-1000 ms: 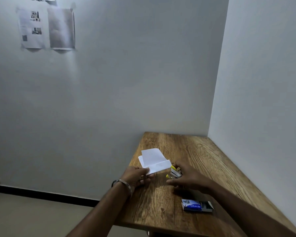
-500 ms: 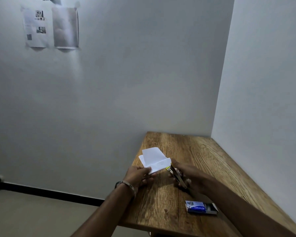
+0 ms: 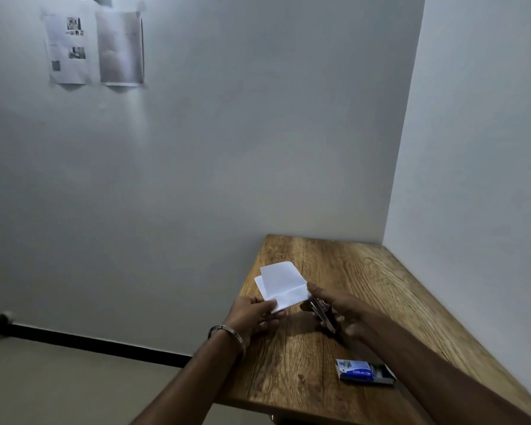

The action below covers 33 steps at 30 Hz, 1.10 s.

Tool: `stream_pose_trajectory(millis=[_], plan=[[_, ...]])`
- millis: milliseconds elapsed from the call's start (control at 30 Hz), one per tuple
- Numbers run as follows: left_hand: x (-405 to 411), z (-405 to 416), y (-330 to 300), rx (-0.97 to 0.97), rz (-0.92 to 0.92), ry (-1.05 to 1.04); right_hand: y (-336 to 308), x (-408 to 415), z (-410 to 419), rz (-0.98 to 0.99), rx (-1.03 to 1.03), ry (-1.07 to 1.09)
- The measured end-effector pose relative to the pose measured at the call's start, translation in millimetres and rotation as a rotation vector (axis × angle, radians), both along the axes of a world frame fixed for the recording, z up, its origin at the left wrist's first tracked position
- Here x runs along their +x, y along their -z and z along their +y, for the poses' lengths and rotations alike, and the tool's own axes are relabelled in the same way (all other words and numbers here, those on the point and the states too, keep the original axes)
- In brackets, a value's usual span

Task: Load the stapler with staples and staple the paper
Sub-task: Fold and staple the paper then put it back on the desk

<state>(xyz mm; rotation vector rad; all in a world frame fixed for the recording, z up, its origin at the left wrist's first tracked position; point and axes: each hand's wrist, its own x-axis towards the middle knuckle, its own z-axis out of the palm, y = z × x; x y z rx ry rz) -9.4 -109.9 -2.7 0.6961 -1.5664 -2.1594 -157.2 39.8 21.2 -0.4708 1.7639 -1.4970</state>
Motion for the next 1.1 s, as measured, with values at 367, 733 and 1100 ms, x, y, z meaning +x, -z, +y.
stream_pose_trajectory(millis=[367,733,1100], plan=[[3,1,0,0.003,0.016,0.032,3,7,-5,-0.036,0.003,-0.026],[3,-1,1,0.034,0.052,0.047,12,15,-19,-0.165,-0.132,0.036],[2,-5,4,0.022,0.070,0.064,13,31,-29,-0.173,-0.185,0.025]])
